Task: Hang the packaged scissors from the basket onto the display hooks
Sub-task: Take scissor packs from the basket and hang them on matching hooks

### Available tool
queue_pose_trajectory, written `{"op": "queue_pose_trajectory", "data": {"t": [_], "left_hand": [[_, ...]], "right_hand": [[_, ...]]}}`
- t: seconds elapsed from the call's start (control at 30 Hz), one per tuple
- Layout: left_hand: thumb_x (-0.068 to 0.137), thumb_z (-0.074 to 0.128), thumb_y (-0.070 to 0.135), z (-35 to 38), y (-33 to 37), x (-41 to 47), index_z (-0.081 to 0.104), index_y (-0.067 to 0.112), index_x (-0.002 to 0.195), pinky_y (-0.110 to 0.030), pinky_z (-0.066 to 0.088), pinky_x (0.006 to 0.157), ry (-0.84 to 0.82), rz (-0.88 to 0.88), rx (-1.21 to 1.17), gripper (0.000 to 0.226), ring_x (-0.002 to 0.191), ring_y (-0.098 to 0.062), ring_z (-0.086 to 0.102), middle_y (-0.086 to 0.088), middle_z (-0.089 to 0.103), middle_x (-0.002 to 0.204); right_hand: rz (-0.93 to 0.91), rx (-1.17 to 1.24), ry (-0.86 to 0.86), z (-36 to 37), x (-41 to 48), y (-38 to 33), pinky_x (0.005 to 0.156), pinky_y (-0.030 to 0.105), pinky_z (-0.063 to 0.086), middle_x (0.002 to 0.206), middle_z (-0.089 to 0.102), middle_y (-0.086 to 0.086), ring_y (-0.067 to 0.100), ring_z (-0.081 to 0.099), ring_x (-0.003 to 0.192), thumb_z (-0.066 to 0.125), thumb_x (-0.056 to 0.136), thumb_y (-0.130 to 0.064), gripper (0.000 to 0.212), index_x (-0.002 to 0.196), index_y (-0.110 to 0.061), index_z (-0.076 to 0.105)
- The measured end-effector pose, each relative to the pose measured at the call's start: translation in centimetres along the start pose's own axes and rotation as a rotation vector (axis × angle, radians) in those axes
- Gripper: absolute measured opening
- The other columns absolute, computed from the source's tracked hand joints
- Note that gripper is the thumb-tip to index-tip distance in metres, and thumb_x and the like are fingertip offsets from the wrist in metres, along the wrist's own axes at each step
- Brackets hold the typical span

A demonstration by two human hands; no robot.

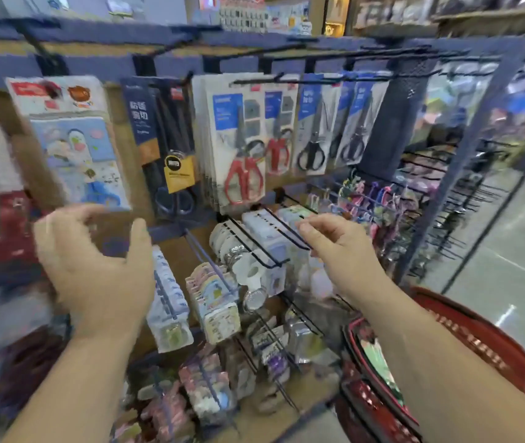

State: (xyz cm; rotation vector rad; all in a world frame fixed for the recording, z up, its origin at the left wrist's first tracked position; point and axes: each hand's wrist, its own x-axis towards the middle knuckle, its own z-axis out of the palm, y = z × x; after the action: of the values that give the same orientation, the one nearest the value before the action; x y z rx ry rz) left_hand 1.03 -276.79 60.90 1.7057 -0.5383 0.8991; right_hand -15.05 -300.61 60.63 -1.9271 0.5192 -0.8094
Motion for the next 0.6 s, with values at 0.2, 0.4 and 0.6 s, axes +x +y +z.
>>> {"op": "queue_pose_trajectory", "data": {"t": [0.2,0.4,0.6], "left_hand": [[0.092,0.064,0.029,5.7,4.1,-13.1,0.058,0.007,0.101,-0.045,0.043,0.082,-0.504,0.132,-0.057,0.024,0.095,-0.032,0.05,-0.004,0.05,0.098],[0.091,0.079,0.033,15.3,9.4,-26.6,0.065,0.014,0.119,-0.034,0.042,0.091,-1.086,0.08,0.112,0.037,0.112,-0.027,0.057,-0.003,0.059,0.117],[0.084,0.072,0.053,24.8,14.9,-38.2,0.056,0.018,0.135,-0.043,0.047,0.103,-1.473,0.043,0.275,0.064,0.122,-0.032,0.056,-0.008,0.057,0.129]], "right_hand": [[0.369,-0.238,0.067,-9.9,-8.1,13.1,0.058,0.028,0.047,0.082,0.069,0.005,0.014,0.06,0.058,0.068,0.101,-0.028,0.018,0.087,-0.019,0.074],[0.623,-0.425,-0.041,-20.5,-13.8,25.0,0.078,0.03,0.044,0.103,0.071,-0.004,0.017,0.064,0.091,0.067,0.101,-0.036,0.018,0.096,-0.019,0.072],[0.733,-0.585,-0.273,-28.6,-14.6,34.1,0.094,0.03,0.045,0.134,0.066,0.009,0.026,0.062,0.12,0.069,0.096,-0.044,0.043,0.129,-0.015,0.069]]}}
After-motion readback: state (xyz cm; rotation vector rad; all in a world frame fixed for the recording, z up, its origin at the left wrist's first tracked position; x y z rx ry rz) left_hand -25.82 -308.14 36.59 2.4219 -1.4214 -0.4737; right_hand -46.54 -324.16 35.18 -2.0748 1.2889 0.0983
